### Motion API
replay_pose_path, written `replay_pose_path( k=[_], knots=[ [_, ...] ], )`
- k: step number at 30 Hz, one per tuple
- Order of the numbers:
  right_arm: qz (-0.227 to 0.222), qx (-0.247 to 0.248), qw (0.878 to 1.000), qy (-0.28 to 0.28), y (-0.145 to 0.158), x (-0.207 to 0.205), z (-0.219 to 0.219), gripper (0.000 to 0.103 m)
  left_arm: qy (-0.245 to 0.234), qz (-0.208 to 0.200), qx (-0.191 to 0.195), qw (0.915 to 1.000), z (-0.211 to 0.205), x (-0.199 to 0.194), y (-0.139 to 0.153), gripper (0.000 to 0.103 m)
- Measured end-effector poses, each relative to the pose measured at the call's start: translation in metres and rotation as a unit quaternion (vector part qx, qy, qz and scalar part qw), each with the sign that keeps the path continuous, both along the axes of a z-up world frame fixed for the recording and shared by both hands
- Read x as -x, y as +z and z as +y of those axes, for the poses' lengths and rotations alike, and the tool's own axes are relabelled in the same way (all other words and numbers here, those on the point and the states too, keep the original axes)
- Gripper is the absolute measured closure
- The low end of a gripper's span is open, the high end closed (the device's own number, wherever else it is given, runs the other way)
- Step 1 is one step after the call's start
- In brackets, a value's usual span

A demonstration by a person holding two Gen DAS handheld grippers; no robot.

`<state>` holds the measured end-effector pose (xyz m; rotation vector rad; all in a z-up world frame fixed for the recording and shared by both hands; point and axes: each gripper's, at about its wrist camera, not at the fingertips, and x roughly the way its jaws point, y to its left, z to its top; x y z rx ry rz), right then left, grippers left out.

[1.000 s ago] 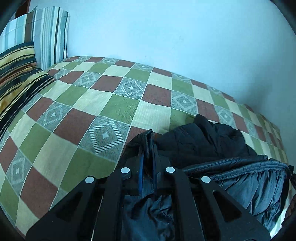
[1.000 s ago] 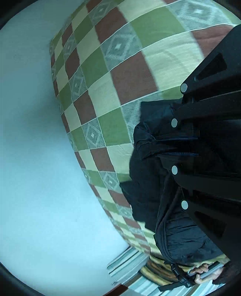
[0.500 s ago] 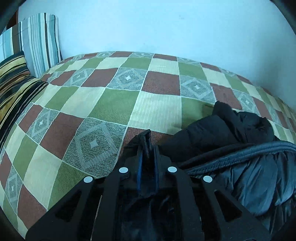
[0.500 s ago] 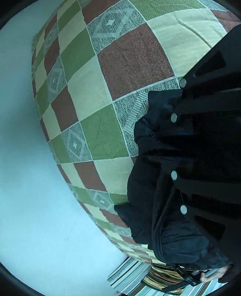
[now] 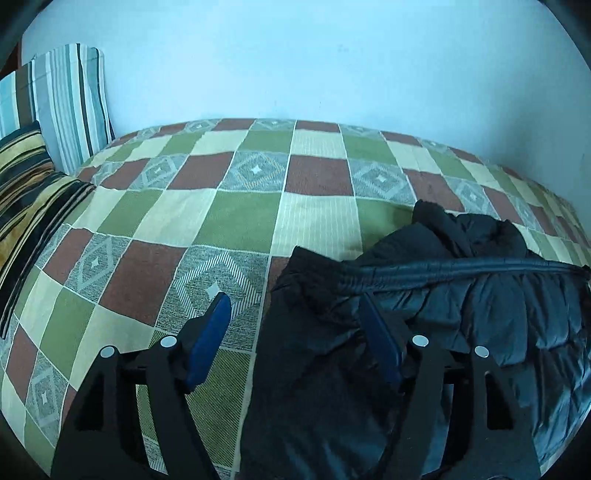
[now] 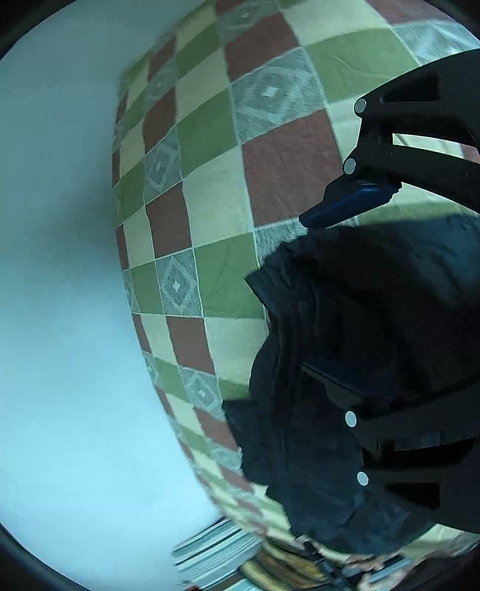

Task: Fold large clothes
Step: 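Grasp the folded jacket edge with both grippers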

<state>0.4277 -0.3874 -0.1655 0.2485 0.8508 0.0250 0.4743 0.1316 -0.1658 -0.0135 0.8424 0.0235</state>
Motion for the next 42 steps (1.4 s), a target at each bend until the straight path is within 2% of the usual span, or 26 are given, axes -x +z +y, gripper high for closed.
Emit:
replay_pose_path(
  k=[3,6,9,10,11,12,13,14,17,19,21,24,26,31,35,36,37,38,39,42],
  knots=[
    [0.021,0.004,0.999,0.025,-0.012,-0.017,-0.005,0.032,-0.01,0.012,0.014,0.9998,0.007,-0.008,-0.008,0.031],
    [0.035,-0.017,0.998,0.049,-0.026,-0.03,-0.008,0.032,-0.028,0.024,0.033,0.9988,0.011,-0.018,-0.017,0.03],
    [0.046,-0.036,0.997,0.052,-0.035,-0.039,-0.009,0.032,-0.038,0.035,0.033,0.9981,0.011,-0.025,-0.025,0.027],
    [0.046,-0.041,0.997,0.051,-0.037,-0.04,-0.01,0.038,-0.041,0.04,0.03,0.9979,0.01,-0.028,-0.028,0.027],
    [0.046,-0.042,0.997,0.048,-0.038,-0.04,-0.01,0.053,-0.044,0.045,0.029,0.9976,0.009,-0.029,-0.03,0.028],
    [0.05,-0.037,0.997,0.043,-0.04,-0.041,-0.01,0.059,-0.043,0.048,0.025,0.9976,0.008,-0.031,-0.032,0.029],
    [0.05,-0.042,0.997,0.041,-0.042,-0.041,-0.01,0.067,-0.044,0.05,0.019,0.9976,0.006,-0.032,-0.034,0.038],
    [0.048,-0.044,0.997,0.041,-0.043,-0.041,-0.009,0.075,-0.045,0.054,0.013,0.9974,0.003,-0.034,-0.036,0.042],
    [0.041,-0.032,0.998,0.033,-0.042,-0.042,-0.007,0.088,-0.029,0.05,-0.037,0.9977,-0.006,-0.035,-0.041,0.04],
    [0.028,-0.02,0.999,0.022,-0.038,-0.043,-0.005,0.091,-0.022,0.037,-0.064,0.997,-0.012,-0.037,-0.04,0.04],
    [0.019,-0.005,1.0,0.016,-0.035,-0.046,-0.002,0.092,-0.018,0.028,-0.07,0.997,-0.011,-0.038,-0.035,0.04],
    [0.012,0.012,1.0,0.017,-0.034,-0.047,0.003,0.092,-0.022,0.033,-0.042,0.9983,0.0,-0.041,-0.026,0.038],
    [0.009,0.016,1.0,0.019,-0.035,-0.045,0.002,0.092,-0.038,0.045,-0.02,0.9981,0.01,-0.04,-0.026,0.029],
    [0.01,0.011,1.0,0.018,-0.039,-0.046,0.002,0.092,-0.059,0.053,-0.028,0.9964,0.015,-0.035,-0.036,0.016],
    [0.015,0.01,1.0,0.017,-0.042,-0.046,0.002,0.092,-0.049,0.093,0.035,0.9938,0.023,-0.044,-0.052,0.013],
    [0.016,0.009,1.0,0.016,-0.042,-0.047,0.002,0.092,-0.047,0.101,0.045,0.9928,0.024,-0.046,-0.056,0.016],
    [0.016,0.01,1.0,0.016,-0.043,-0.047,0.002,0.092,-0.055,0.103,0.055,0.9916,0.023,-0.047,-0.058,0.031],
    [0.016,0.011,1.0,0.016,-0.043,-0.047,0.003,0.092,-0.069,0.103,0.065,0.9901,0.019,-0.046,-0.058,0.055],
    [0.014,0.012,1.0,0.014,-0.042,-0.047,0.003,0.092,-0.08,0.101,0.07,0.9892,0.016,-0.046,-0.058,0.061],
    [0.01,0.019,1.0,0.008,-0.042,-0.05,0.004,0.092,-0.069,0.092,0.012,0.9933,0.001,-0.05,-0.056,0.07]
  ],
)
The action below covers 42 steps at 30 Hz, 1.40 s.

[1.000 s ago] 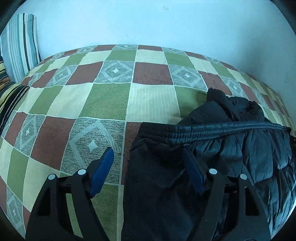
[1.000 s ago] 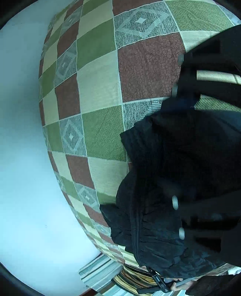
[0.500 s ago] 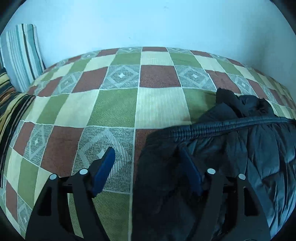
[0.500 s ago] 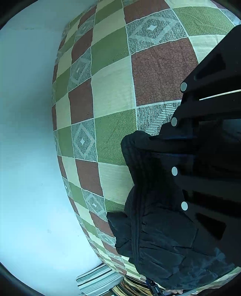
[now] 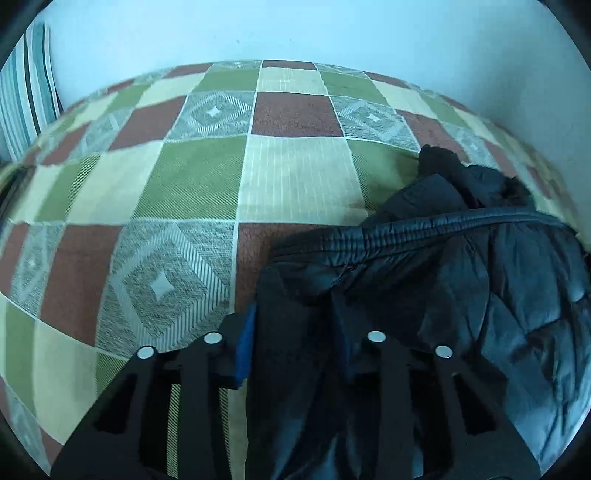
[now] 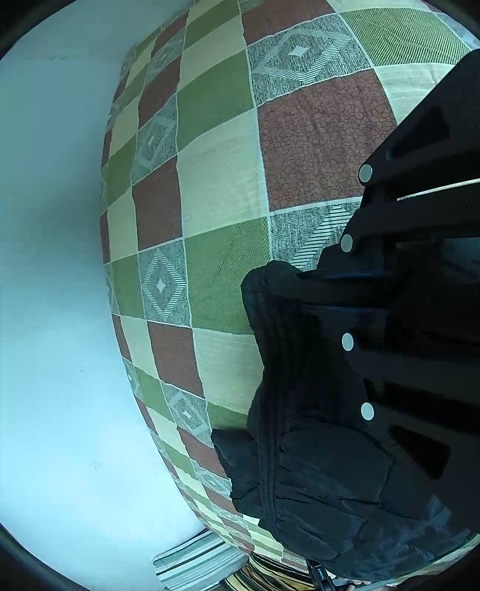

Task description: Fold large clothes

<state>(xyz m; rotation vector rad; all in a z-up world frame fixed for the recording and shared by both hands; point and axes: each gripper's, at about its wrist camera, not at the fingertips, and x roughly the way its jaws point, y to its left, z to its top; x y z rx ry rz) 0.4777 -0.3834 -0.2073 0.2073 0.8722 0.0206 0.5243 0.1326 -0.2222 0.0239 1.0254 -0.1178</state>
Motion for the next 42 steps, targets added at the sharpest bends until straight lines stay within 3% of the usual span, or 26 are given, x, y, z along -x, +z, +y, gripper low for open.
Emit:
replay_pose_path(
  k=[7,11,17,20,22,26,31,34,38,42],
  knots=[
    [0.032,0.01,0.999,-0.008,-0.018,-0.015,0.002,0.092,0.005,-0.031,-0.111,0.9933,-0.026,-0.012,-0.001,0.075],
    [0.044,-0.007,0.999,-0.013,-0.035,-0.022,-0.004,0.091,0.01,-0.039,-0.136,0.9899,-0.034,-0.02,-0.01,0.075],
    [0.048,-0.014,0.999,-0.019,-0.038,-0.024,-0.006,0.087,0.018,-0.039,-0.141,0.9891,-0.035,-0.026,-0.014,0.074],
    [0.049,-0.014,0.998,-0.034,-0.03,-0.021,-0.01,0.065,0.035,-0.05,-0.138,0.9886,-0.032,-0.019,-0.001,0.07],
    [0.041,-0.003,0.998,-0.051,-0.019,-0.013,-0.012,0.06,0.053,-0.06,-0.127,0.9886,-0.028,-0.01,0.013,0.07],
    [0.009,0.01,0.998,-0.069,0.012,0.008,-0.004,0.06,0.066,-0.093,-0.103,0.9881,-0.03,0.013,0.051,0.067],
    [-0.026,0.005,0.998,-0.05,0.048,0.022,0.038,0.06,0.037,-0.119,-0.076,0.9893,-0.069,0.04,0.084,0.059],
    [-0.027,-0.013,0.999,-0.025,0.054,0.022,0.078,0.06,0.023,-0.113,-0.049,0.9921,-0.103,0.049,0.082,0.059],
    [-0.013,-0.02,1.0,0.014,0.036,0.015,0.131,0.06,0.007,-0.09,-0.025,0.9956,-0.145,0.052,0.056,0.059],
    [-0.003,0.032,0.999,0.015,0.008,0.008,0.157,0.059,0.017,-0.073,-0.054,0.9957,-0.164,0.046,0.02,0.059]
  ],
)
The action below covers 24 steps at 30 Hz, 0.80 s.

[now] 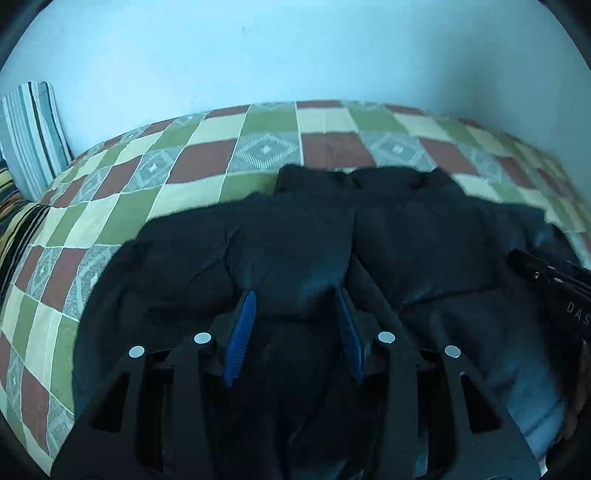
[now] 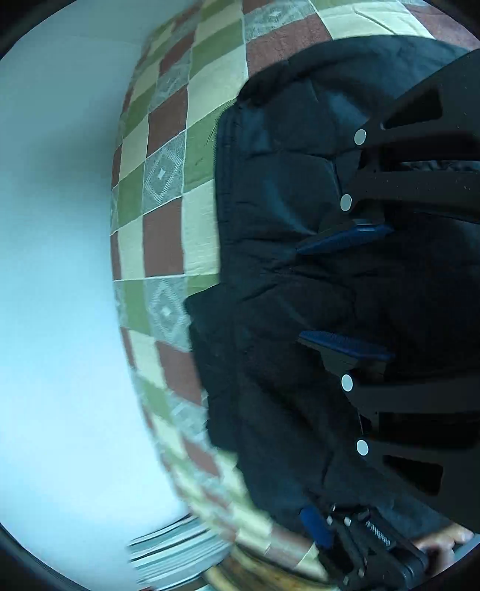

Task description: Fold large clothes

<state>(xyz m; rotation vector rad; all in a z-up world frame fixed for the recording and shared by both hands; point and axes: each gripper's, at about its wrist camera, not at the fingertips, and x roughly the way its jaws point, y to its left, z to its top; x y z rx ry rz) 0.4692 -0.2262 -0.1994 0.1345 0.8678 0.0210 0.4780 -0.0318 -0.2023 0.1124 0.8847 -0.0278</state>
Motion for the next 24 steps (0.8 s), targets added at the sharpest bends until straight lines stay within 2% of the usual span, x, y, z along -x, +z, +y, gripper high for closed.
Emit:
replay_pose_path(
  k=[2,8,15,24],
  knots=[
    [0.007,0.011,1.0,-0.004,-0.017,-0.005,0.002,0.054,0.005,-0.006,-0.008,0.9999,-0.002,-0.003,-0.012,0.056],
    [-0.001,0.042,0.999,-0.009,-0.036,-0.014,0.008,0.052,0.011,-0.013,-0.032,0.9993,-0.008,-0.01,-0.033,0.055],
    [-0.012,0.056,0.998,-0.014,-0.042,-0.014,0.012,0.052,0.011,-0.026,-0.04,0.9988,-0.01,-0.008,-0.043,0.055],
    [-0.017,0.066,0.998,-0.016,-0.043,-0.014,0.016,0.052,0.009,-0.029,-0.024,0.9992,-0.005,-0.009,-0.048,0.055]
  ],
)
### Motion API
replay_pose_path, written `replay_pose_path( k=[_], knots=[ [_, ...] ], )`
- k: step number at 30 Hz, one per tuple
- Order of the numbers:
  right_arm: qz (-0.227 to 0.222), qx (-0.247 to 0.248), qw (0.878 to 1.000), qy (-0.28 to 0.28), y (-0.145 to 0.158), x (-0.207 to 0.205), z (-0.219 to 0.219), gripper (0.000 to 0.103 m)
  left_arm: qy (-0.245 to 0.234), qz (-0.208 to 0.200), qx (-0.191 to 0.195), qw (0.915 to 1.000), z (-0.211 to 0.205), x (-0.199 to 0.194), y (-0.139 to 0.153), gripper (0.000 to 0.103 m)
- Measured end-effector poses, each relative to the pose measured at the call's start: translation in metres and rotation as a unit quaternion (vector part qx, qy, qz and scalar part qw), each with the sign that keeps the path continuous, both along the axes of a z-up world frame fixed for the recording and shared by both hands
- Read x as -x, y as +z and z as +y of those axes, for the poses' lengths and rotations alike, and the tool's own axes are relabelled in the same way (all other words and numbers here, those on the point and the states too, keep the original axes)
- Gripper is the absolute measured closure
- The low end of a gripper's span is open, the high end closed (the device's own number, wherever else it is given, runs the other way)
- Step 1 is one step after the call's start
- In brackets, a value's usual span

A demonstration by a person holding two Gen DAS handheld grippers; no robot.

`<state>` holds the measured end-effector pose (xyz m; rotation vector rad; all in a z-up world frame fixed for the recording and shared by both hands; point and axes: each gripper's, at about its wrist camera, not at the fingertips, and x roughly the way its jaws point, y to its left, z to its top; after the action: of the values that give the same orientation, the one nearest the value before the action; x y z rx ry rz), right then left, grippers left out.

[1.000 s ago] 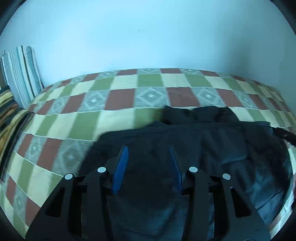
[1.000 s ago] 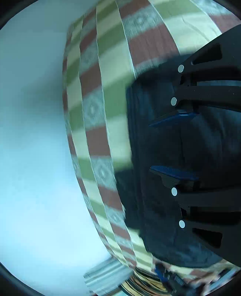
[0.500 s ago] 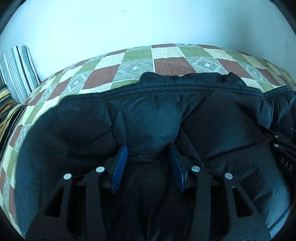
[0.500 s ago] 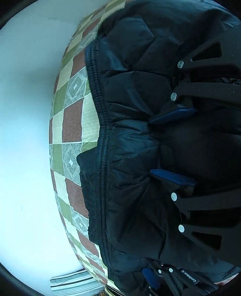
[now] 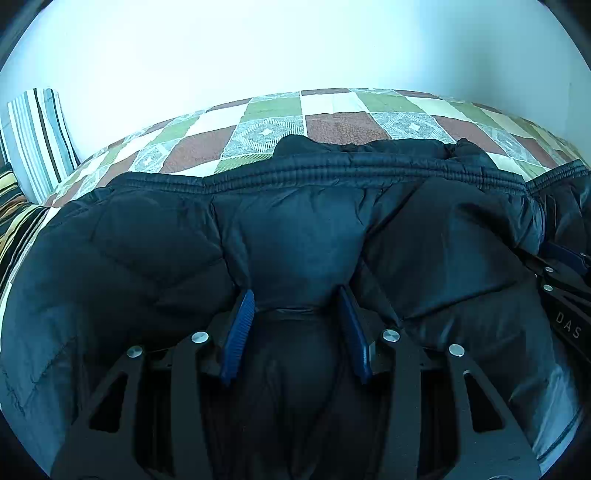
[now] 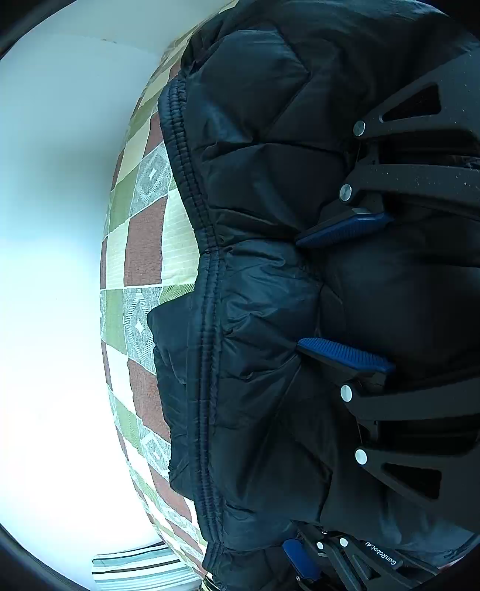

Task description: Fold large clothes

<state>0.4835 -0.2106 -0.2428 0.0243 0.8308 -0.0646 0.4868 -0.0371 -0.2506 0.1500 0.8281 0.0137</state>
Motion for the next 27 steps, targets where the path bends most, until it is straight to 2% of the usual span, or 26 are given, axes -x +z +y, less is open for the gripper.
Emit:
replay_pose_path(
  k=[16,18,22,27],
  knots=[
    [0.001,0.009,1.0,-0.001,0.009,0.001,0.001,0.051,0.0,0.002,-0.017,0.9998,-0.002,0.001,0.006,0.055],
    [0.001,0.003,1.0,-0.001,0.017,0.004,-0.001,0.049,0.002,0.0,-0.013,0.9999,0.0,0.003,0.01,0.051],
    [-0.009,-0.021,1.0,-0.004,0.034,0.022,-0.007,0.033,-0.001,0.005,0.016,0.9999,0.012,0.013,0.025,0.035],
    [-0.036,-0.023,0.999,0.002,0.059,0.061,-0.017,0.028,0.0,-0.009,0.03,0.9995,0.035,0.051,0.05,0.027]
  ],
)
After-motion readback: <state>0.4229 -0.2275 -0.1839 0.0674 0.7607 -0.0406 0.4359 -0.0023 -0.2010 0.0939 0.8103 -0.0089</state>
